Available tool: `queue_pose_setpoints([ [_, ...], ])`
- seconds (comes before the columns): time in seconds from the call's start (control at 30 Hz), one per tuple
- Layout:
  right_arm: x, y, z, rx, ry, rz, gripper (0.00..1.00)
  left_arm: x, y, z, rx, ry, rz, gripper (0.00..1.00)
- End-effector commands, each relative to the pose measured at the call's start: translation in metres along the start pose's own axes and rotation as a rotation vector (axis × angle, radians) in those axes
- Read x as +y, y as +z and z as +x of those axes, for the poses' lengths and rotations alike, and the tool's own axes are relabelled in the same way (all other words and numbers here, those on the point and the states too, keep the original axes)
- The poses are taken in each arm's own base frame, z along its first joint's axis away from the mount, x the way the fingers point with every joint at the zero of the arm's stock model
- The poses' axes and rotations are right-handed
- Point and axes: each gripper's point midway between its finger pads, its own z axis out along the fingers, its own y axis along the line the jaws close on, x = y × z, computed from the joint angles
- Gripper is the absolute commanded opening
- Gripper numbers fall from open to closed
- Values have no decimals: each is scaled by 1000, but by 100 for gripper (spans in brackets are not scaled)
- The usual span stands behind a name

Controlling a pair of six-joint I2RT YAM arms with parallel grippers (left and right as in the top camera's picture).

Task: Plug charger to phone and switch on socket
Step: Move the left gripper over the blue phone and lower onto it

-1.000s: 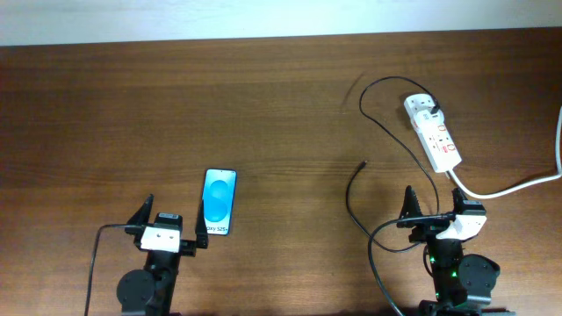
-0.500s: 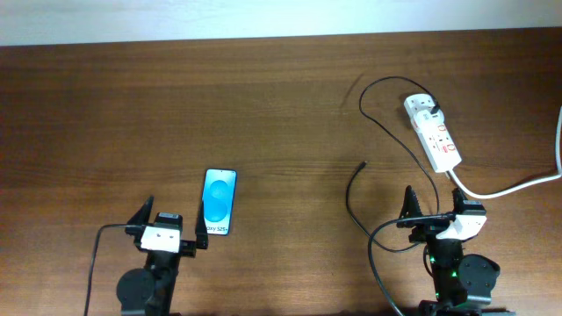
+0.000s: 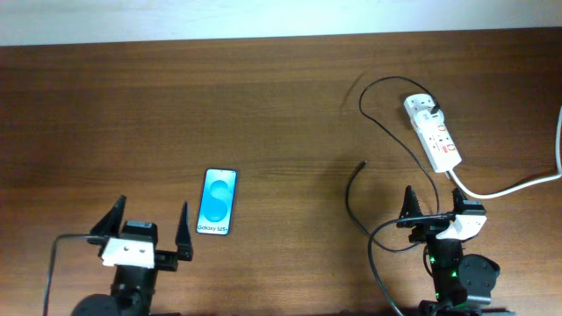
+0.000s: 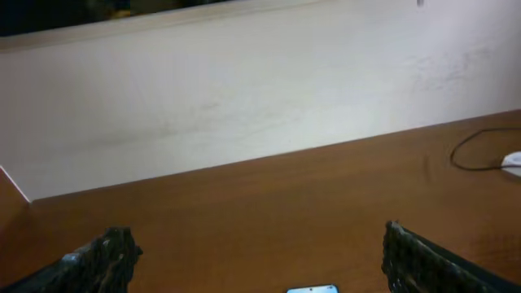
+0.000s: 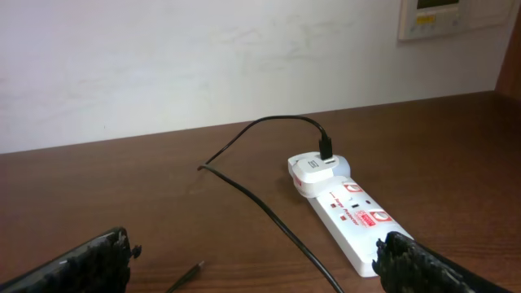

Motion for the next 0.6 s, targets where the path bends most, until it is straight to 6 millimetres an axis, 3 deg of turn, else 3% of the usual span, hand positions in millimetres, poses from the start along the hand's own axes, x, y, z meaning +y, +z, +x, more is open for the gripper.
queue_pose_setpoints([
  [0.0, 0, 0, 3, 4, -3, -1, 98, 0, 8, -30, 16, -46, 26, 99],
  [0.23, 0, 0, 3, 4, -3, -1, 98, -17, 33, -71, 229, -99, 194, 99],
  [0.4, 0, 0, 3, 4, -3, -1, 98, -27, 53, -84, 423, -159, 293, 99],
  [0.5, 0, 0, 3, 4, -3, -1, 98, -31, 64, -73, 553, -200, 330, 99],
  [0.57, 0, 0, 3, 4, -3, -1, 98, -34, 69, -48, 672, -231, 338, 99],
])
